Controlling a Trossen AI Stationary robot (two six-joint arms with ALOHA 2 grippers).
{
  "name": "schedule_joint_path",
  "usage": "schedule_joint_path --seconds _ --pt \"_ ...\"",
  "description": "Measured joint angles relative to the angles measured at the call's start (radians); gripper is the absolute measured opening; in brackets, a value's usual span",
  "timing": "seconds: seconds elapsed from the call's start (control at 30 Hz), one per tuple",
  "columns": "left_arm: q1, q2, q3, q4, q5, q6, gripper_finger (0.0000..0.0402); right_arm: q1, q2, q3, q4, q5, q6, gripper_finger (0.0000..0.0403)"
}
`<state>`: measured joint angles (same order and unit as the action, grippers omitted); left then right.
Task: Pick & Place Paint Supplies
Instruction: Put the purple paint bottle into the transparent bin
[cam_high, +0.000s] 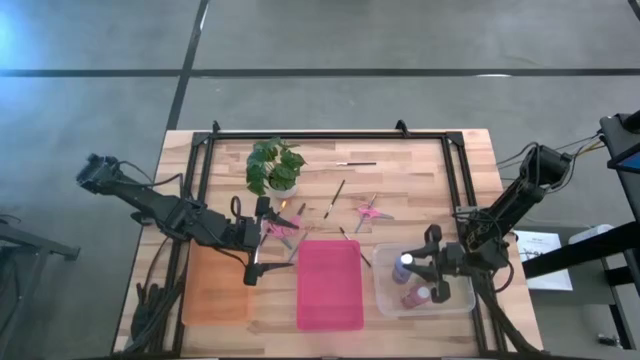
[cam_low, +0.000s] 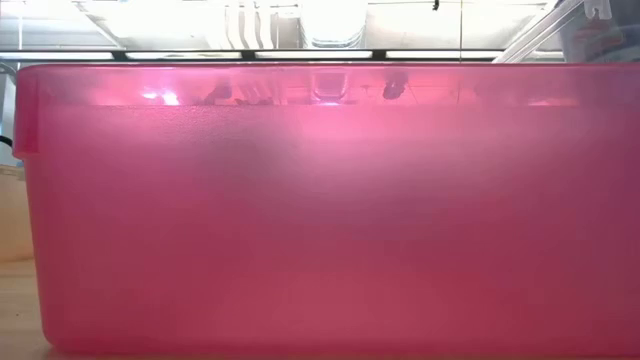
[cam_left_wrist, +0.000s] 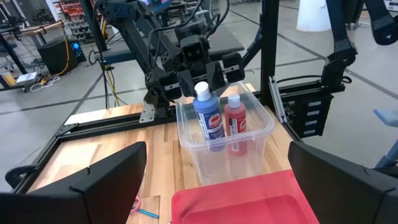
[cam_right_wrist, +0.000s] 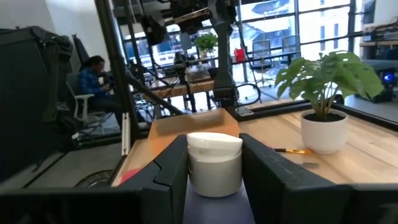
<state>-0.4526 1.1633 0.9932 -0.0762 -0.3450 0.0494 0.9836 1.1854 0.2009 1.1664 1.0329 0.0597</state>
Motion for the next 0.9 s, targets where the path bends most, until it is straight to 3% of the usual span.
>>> schedule_joint_path --seconds 0.6,0.9 --pt "0.001 0.0 0.0 0.001 -0.002 0.003 0.04 0.0 0.053 -0.006 0.0 -0.021 0.035 0.0111" --pt "0.002 0.005 -0.001 0.001 -0.002 0.003 0.04 0.002 0.022 0.054 0.048 -0.04 -0.124 0.0111"
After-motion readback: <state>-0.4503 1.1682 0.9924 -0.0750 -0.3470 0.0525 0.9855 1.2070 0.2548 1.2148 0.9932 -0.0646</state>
